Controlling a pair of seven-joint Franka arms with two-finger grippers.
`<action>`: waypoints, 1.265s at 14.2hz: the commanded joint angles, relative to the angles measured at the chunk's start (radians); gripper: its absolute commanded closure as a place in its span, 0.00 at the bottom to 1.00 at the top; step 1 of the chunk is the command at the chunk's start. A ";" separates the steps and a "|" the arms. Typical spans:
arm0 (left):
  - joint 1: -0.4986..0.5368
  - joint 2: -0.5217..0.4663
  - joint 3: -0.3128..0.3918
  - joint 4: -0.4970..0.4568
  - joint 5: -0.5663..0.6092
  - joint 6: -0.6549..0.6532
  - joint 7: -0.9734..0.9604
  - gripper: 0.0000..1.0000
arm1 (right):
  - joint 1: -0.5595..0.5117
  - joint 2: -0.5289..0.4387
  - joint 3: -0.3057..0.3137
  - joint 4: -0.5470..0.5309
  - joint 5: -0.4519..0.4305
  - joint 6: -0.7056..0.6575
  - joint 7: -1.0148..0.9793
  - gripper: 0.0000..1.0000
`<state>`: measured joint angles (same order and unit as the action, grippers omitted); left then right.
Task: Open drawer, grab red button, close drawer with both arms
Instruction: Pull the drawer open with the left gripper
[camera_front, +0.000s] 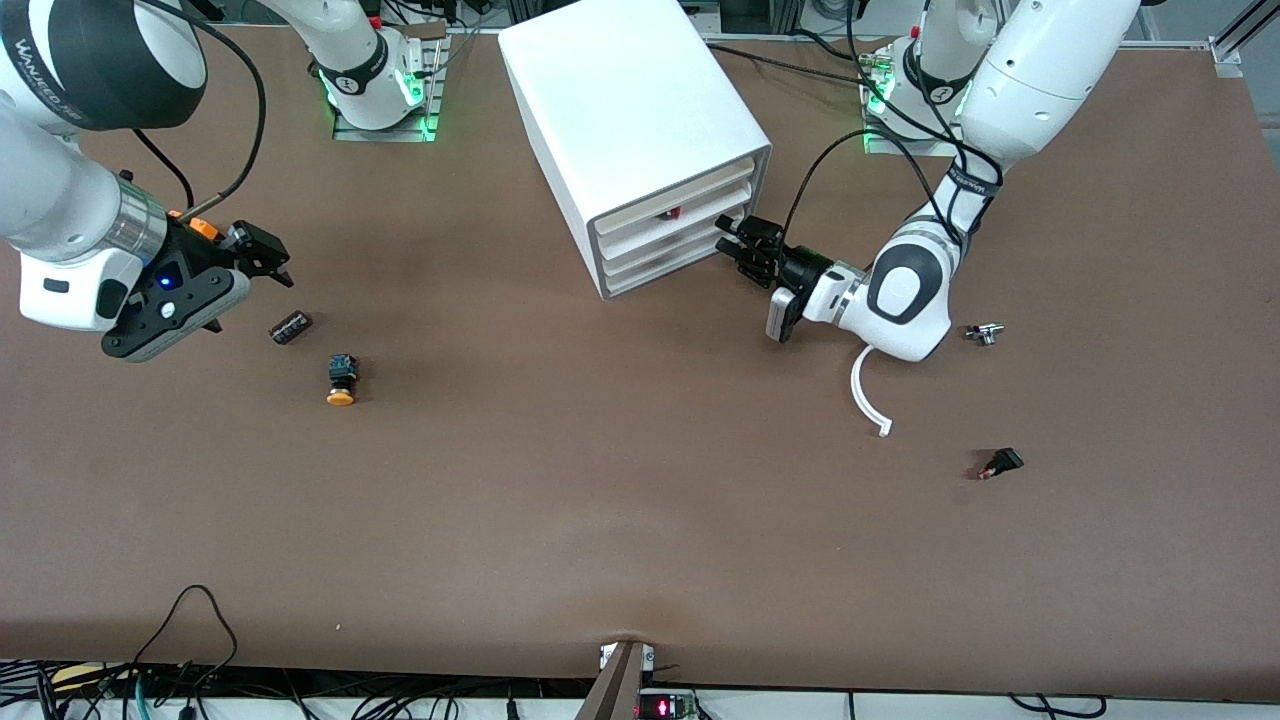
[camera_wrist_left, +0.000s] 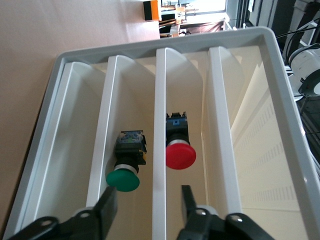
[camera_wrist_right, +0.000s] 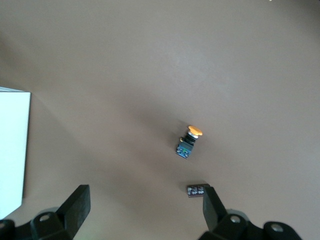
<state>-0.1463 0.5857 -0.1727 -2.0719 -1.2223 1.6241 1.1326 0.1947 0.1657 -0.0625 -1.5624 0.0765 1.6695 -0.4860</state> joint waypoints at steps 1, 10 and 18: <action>-0.003 -0.032 0.001 -0.059 -0.043 0.002 0.070 0.53 | 0.005 0.009 -0.008 0.010 0.032 -0.011 -0.006 0.00; -0.003 -0.029 -0.039 -0.073 -0.094 -0.001 0.072 0.56 | 0.012 0.047 -0.010 0.016 0.043 0.039 -0.170 0.00; -0.003 -0.015 -0.041 -0.079 -0.095 -0.001 0.113 1.00 | 0.084 0.101 -0.005 0.031 0.051 0.154 -0.273 0.00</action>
<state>-0.1455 0.5851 -0.2146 -2.1289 -1.2858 1.6220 1.2037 0.2476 0.2536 -0.0619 -1.5599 0.1142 1.8249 -0.7448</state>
